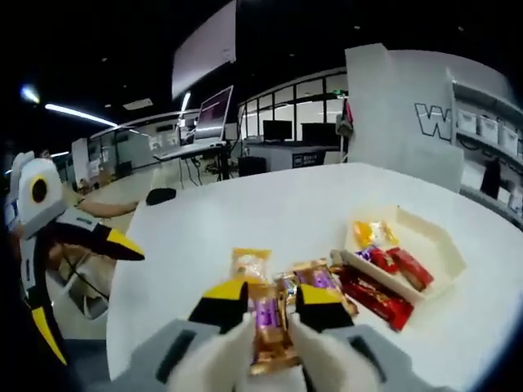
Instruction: Place the target food into the container with the food tongs after gripping and lifting it, then release it inside without dropping or visibly crushing the food.
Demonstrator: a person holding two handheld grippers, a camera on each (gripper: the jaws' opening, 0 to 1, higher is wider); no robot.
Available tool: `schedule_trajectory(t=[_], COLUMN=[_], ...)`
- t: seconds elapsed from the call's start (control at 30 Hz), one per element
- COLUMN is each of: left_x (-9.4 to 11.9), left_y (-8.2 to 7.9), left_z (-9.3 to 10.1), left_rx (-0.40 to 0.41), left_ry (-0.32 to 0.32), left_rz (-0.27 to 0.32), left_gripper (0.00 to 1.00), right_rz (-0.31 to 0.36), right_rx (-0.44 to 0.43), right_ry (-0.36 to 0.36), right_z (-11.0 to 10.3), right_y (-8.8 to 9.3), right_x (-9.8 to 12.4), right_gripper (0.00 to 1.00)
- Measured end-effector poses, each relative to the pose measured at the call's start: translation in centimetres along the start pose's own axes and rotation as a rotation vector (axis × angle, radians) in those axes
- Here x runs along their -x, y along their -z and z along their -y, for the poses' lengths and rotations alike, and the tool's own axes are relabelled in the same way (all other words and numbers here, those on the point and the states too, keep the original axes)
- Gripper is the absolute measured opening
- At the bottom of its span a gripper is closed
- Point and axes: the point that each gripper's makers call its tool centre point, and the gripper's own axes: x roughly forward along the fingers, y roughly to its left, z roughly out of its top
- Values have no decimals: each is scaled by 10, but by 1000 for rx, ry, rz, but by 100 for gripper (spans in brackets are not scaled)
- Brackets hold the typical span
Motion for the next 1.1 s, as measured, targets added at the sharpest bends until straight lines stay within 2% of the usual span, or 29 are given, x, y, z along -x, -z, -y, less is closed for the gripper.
schedule_trajectory(t=[0.13, 0.4, 0.77, 0.9, 1.1], left_x=[0, 1, 0, 1, 6], left_y=[-1, -2, -5, -5, -11], left_z=[1, 2, 2, -4, -10], left_rx=[0, 0, -8, 5, 33], left_ry=[2, 3, 2, -29, -45], left_rz=[4, 10, 12, 13, 59], left_gripper=[92, 93, 93, 99, 99], right_rz=[8, 22, 51, 66, 78], right_rx=[-2, -1, 12, 7, -2], right_ry=[4, 40, 90, 104, 115], right_z=[2, 21, 52, 61, 72], right_y=[-3, -12, -40, -50, -60], right_x=[4, 16, 31, 35, 36], right_gripper=[17, 18, 18, 18, 18])
